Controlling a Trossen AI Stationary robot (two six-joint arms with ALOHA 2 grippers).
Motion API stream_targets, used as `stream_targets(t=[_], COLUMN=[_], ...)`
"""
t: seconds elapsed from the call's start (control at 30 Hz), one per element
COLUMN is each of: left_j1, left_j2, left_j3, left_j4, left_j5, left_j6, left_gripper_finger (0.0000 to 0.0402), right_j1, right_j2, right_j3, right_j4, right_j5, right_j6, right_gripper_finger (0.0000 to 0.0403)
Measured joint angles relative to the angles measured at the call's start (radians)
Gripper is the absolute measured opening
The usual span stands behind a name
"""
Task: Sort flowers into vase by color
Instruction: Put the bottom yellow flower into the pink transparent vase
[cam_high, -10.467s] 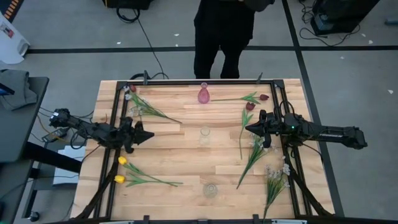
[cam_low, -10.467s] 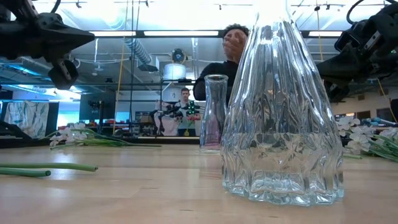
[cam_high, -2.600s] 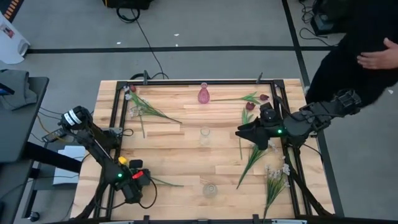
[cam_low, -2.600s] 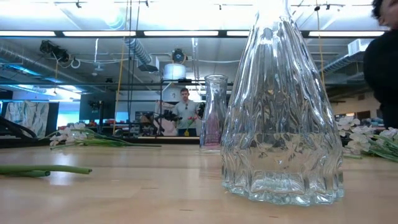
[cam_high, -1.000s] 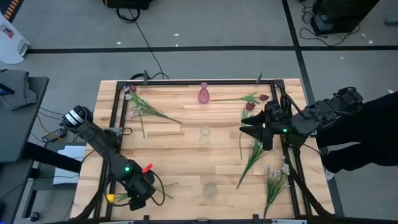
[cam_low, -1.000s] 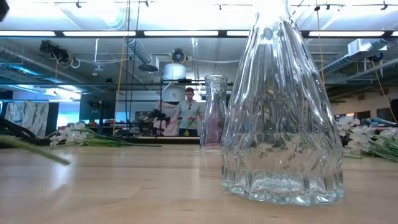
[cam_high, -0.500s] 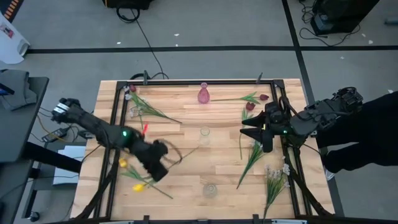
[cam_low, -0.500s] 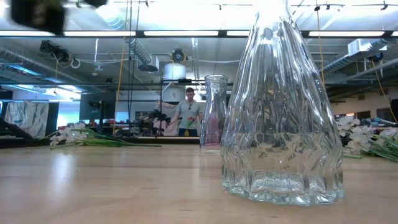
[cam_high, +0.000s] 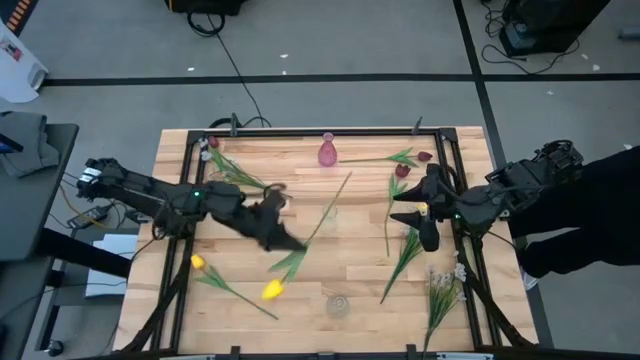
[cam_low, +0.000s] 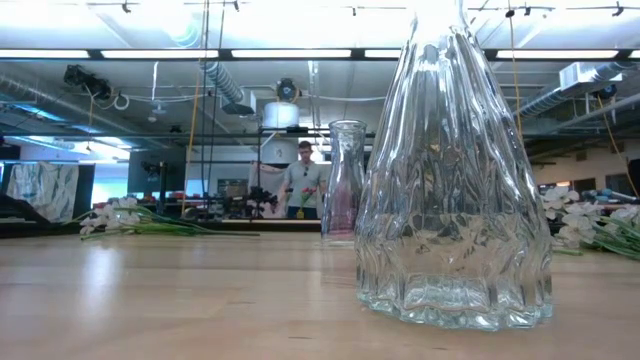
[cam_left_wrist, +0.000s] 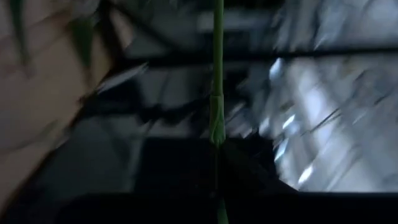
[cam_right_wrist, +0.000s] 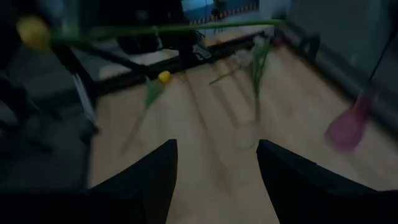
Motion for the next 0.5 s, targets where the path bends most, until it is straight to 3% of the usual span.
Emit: stream_targets(t=[0.1,0.3,0.4,0.5], left_j1=[0.029,0.067,0.080,0.083], left_j2=[0.032,0.119,0.173,0.229], left_j3=[0.000,-0.001,-0.001,-0.001], left_j4=[0.082,0.288,0.424,0.553], left_j5=[-0.094,-0.256,-0.331,-0.433], left_j6=[-0.122,-0.300,-0.377,-0.426], left_gripper_finger=[0.0007,0.0007,0.0007,0.0007], right_j1=[0.000,0.000,-0.001,-0.019], right_j2=[0.008,0.037,0.056,0.075], right_j3=[0.000,0.000,0.000,0.000], right_j4=[0.004,0.009,0.010,0.010], right_j5=[0.061,0.315,0.456,0.518], right_j6=[-0.211,-0.586,-0.717,-0.773], right_gripper_finger=[0.0233,0.0233,0.0233,0.0233])
